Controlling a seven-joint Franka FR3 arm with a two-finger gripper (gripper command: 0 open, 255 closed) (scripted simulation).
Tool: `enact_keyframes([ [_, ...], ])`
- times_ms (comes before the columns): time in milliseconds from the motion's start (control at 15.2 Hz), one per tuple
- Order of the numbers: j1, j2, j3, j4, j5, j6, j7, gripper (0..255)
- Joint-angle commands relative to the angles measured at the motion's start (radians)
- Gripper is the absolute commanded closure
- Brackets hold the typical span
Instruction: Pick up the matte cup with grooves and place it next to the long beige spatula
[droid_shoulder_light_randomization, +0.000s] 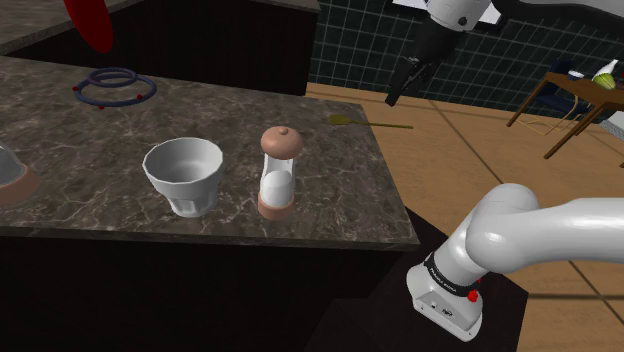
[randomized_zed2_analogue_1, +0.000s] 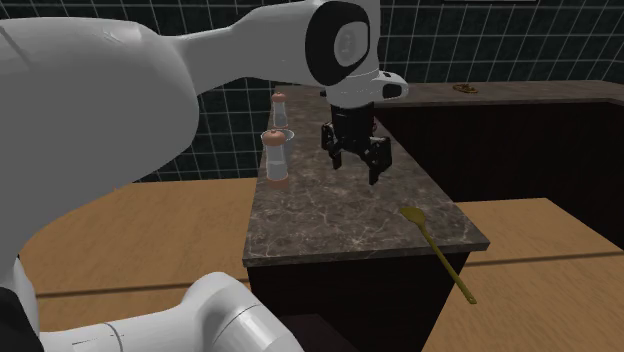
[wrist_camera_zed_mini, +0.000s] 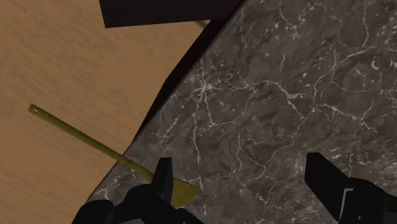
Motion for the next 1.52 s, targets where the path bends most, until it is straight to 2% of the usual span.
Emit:
enact_keyframes([
  [0, 0.0, 0.0, 0.0, 0.0, 0.0, 0.0, 0.0, 0],
  [792, 0.053, 0.18, 0.22, 0.027, 0.164, 0.193, 0.268, 0],
  [1122, 0.06, 0.296, 0.314, 0.089, 0.196, 0.276, 0.378, 0],
  [1452, 0.056, 0.433, 0.41, 0.18, 0.194, 0.352, 0.494, 0],
])
